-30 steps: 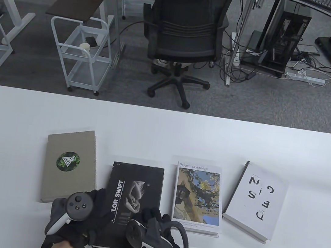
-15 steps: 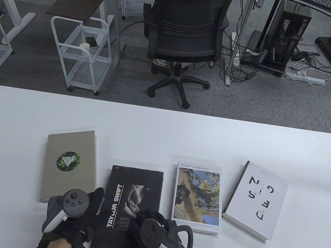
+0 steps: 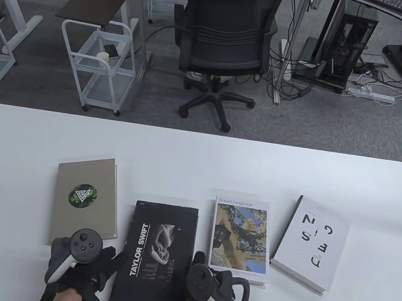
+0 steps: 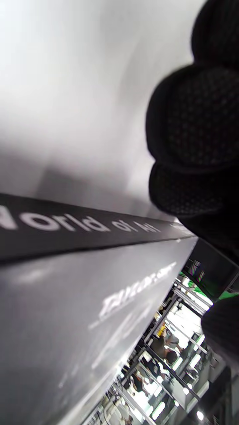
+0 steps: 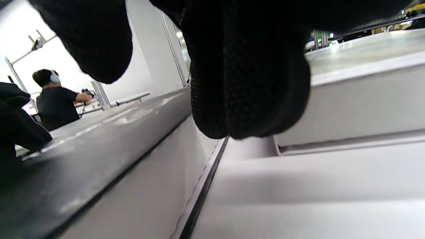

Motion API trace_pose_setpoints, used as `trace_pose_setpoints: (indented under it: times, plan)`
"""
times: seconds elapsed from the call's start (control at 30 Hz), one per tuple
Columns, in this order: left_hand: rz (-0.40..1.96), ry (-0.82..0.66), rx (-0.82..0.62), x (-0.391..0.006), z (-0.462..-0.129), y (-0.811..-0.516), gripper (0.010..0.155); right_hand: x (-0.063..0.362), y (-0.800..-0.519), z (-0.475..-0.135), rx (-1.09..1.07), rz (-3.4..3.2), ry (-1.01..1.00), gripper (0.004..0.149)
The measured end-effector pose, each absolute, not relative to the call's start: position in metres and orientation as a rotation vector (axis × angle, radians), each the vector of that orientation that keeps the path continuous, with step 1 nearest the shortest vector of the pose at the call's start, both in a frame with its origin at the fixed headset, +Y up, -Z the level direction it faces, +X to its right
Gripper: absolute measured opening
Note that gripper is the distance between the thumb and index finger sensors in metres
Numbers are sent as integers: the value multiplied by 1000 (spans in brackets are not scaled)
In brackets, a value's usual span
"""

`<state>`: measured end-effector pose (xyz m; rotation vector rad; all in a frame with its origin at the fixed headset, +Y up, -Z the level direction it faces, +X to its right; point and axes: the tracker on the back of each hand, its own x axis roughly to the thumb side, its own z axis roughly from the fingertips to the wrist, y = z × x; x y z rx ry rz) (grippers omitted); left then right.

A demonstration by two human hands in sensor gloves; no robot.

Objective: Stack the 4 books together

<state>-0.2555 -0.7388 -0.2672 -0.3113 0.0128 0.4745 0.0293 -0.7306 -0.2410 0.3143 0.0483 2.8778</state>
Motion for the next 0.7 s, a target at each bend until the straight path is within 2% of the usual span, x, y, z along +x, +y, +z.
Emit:
trace_pose_setpoints:
  times: [0.17,0.37,0.6,0.7]
  plan:
    - [444,24,-461,-249,-270,-751,76,18,-740,-240,302,2923,134,82]
    - [469,16,-545,-248,-272,-759,76,16,-747,-241,281,2869,204,80]
    - [504,-11,-594,-242,-269,-765,77,19,-750,-244,247,2812,247,76]
    - [490,-25,-599,-237,-267,-767,81,19,-750,-245,230,2784,254,69]
